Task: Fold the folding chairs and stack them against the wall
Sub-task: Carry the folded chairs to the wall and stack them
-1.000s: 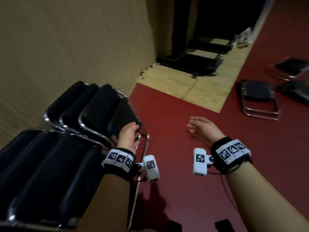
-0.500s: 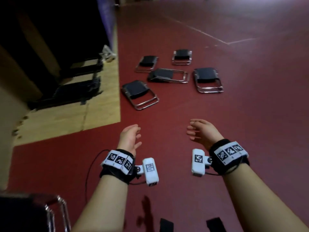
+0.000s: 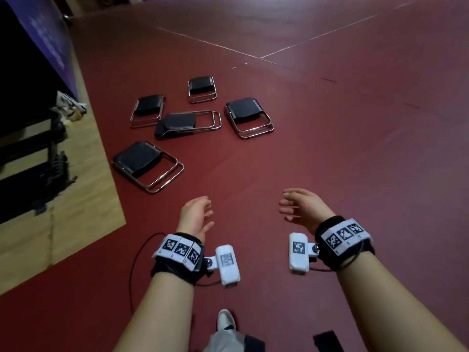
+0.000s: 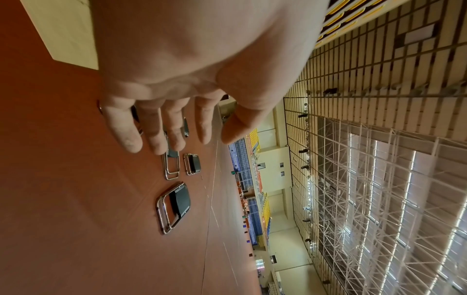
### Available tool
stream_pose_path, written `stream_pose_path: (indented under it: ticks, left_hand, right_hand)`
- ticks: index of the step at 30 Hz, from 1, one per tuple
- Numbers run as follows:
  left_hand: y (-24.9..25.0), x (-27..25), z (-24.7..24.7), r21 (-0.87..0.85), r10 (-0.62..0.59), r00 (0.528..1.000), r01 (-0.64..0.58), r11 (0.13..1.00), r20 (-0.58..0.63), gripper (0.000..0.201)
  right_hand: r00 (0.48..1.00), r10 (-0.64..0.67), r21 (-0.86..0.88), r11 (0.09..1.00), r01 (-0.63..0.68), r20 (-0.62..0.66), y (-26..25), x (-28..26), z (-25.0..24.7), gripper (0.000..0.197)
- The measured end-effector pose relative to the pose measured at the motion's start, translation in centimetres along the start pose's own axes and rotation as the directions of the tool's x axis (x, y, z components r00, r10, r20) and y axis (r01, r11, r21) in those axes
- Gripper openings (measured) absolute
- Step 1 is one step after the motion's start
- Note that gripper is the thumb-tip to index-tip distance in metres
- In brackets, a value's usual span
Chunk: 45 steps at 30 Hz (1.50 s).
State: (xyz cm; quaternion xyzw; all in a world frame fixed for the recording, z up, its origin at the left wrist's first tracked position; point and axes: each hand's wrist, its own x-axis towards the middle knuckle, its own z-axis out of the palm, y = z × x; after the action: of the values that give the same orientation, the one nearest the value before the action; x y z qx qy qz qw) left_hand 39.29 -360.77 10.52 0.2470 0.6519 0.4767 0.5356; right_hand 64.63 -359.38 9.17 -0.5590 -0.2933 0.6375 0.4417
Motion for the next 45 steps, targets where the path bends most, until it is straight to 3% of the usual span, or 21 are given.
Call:
stream_pose_path:
  ticks: [8, 13, 17, 22, 31, 37, 45]
  left_hand:
    - [8.2, 13.8, 0.5, 0.024, -0.016, 0.998, 0.014, 1.000, 0.055, 0.012]
    - [12.3, 22.4, 4.2, 0.068, -0.005, 0.995, -0.002, 0.998, 0.100, 0.013]
    - [13.0, 28.4, 10.5, 0.126, -0.059, 0.978, 0.034, 0.991, 0.202, 0.015]
    - [14.8, 35.9, 21.1, 0.145, -0.090, 0.966, 0.055, 0.988, 0.244, 0.014]
    - [23.9, 48.8, 39.3, 0.105, -0.024, 0.978, 0.003, 0.994, 0.206, 0.016]
    - [26.6, 57.3, 48.3, 0.112, -0.068, 0.974, 0.045, 0.993, 0.217, 0.015]
    - [30.7, 75.2, 62.2, 0.142, -0.124, 0.958, 0.089, 0.986, 0.257, 0.016]
  right_hand:
    - [0.998, -0.023, 0.017, 1.000, 0.024, -0.055, -6.0, 10.9, 6.4, 0.014]
    - [0.992, -0.031, 0.075, 0.996, 0.040, -0.125, -8.8, 17.4, 6.7, 0.015]
    - [0.964, -0.014, 0.074, 0.997, 0.035, -0.266, -10.8, 22.7, 3.6, 0.013]
    - [0.943, -0.015, 0.075, 0.996, 0.042, -0.333, -15.3, 31.5, -1.4, 0.011]
    - [0.947, -0.073, 0.060, 0.994, 0.097, -0.313, -30.1, 49.0, -9.7, 0.010]
    - [0.957, -0.050, 0.044, 0.997, 0.065, -0.284, -35.8, 59.0, -13.2, 0.008]
    - [0.946, -0.013, 0.016, 1.000, 0.019, -0.323, -43.3, 79.1, -17.8, 0.009]
